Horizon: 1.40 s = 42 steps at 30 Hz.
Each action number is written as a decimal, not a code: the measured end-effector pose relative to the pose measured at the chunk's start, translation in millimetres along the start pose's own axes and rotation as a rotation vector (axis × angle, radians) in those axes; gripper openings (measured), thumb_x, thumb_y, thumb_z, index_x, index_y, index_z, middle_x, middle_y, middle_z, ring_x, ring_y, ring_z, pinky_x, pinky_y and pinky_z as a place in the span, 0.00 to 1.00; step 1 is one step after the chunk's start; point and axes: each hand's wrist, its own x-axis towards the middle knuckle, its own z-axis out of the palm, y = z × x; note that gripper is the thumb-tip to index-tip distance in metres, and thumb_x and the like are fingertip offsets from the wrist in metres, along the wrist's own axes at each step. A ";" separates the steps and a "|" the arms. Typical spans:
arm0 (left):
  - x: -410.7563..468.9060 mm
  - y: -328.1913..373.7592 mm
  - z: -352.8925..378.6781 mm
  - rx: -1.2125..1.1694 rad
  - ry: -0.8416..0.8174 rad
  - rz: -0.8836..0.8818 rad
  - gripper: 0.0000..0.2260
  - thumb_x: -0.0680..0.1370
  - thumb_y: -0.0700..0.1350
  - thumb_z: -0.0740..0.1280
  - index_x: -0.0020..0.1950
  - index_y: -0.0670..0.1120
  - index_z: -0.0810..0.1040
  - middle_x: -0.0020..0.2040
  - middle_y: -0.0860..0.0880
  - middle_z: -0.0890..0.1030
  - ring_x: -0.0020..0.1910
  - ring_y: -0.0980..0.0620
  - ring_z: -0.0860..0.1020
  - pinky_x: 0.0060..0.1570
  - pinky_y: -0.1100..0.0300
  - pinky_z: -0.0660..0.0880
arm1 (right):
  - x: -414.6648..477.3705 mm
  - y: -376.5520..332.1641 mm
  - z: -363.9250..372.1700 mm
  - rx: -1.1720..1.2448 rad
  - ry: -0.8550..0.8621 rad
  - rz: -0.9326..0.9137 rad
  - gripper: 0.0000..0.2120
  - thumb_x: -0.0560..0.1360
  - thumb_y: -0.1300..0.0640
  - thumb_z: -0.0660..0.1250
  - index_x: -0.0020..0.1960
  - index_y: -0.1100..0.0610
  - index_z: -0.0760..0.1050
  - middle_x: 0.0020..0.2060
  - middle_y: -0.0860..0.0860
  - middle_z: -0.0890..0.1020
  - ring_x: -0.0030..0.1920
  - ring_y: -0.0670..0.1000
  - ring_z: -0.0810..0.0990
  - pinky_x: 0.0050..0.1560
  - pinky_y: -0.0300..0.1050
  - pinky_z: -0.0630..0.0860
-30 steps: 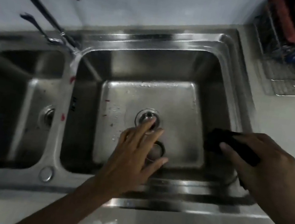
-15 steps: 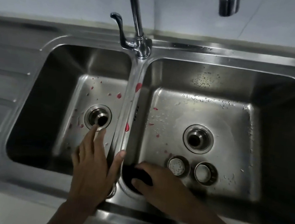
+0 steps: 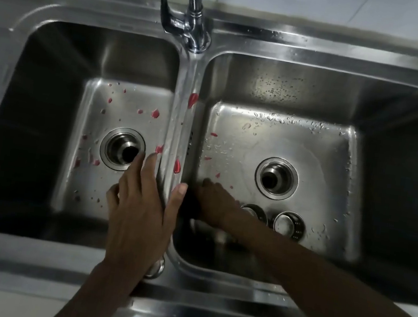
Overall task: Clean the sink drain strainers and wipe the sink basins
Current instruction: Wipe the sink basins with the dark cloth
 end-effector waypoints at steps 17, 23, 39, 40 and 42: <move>4.9 5.9 -1.1 -0.003 -0.089 -0.021 0.42 0.80 0.74 0.45 0.82 0.44 0.60 0.79 0.41 0.68 0.77 0.41 0.68 0.74 0.42 0.63 | 20.5 28.1 16.6 -0.125 0.124 0.098 0.36 0.84 0.52 0.53 0.82 0.56 0.34 0.80 0.60 0.34 0.81 0.63 0.35 0.81 0.59 0.45; 8.2 3.6 -0.4 -0.025 -0.103 -0.041 0.42 0.79 0.75 0.47 0.81 0.45 0.63 0.76 0.43 0.71 0.74 0.42 0.71 0.70 0.35 0.71 | 61.8 56.3 -10.7 -0.193 0.363 0.061 0.33 0.83 0.50 0.47 0.83 0.57 0.38 0.82 0.61 0.40 0.82 0.63 0.41 0.81 0.57 0.50; 8.0 -3.5 7.2 -0.072 -0.026 -0.041 0.36 0.81 0.73 0.51 0.79 0.49 0.65 0.68 0.40 0.74 0.66 0.38 0.73 0.64 0.32 0.72 | -23.1 248.9 -63.5 -0.289 0.420 0.361 0.32 0.85 0.48 0.49 0.83 0.55 0.40 0.82 0.59 0.41 0.82 0.60 0.43 0.81 0.57 0.51; 8.0 -2.1 6.4 -0.080 -0.024 -0.031 0.36 0.81 0.72 0.51 0.78 0.49 0.65 0.67 0.40 0.75 0.65 0.37 0.73 0.64 0.32 0.72 | -37.4 260.0 -61.2 -0.287 0.409 0.424 0.32 0.85 0.49 0.50 0.83 0.56 0.40 0.82 0.60 0.42 0.82 0.61 0.43 0.81 0.57 0.51; 8.1 -0.1 5.4 -0.088 -0.030 -0.028 0.35 0.81 0.72 0.51 0.78 0.48 0.66 0.68 0.40 0.75 0.66 0.37 0.73 0.64 0.32 0.72 | -66.3 275.5 -52.0 -0.307 0.365 0.526 0.32 0.85 0.50 0.50 0.83 0.57 0.39 0.82 0.63 0.43 0.82 0.63 0.44 0.80 0.58 0.52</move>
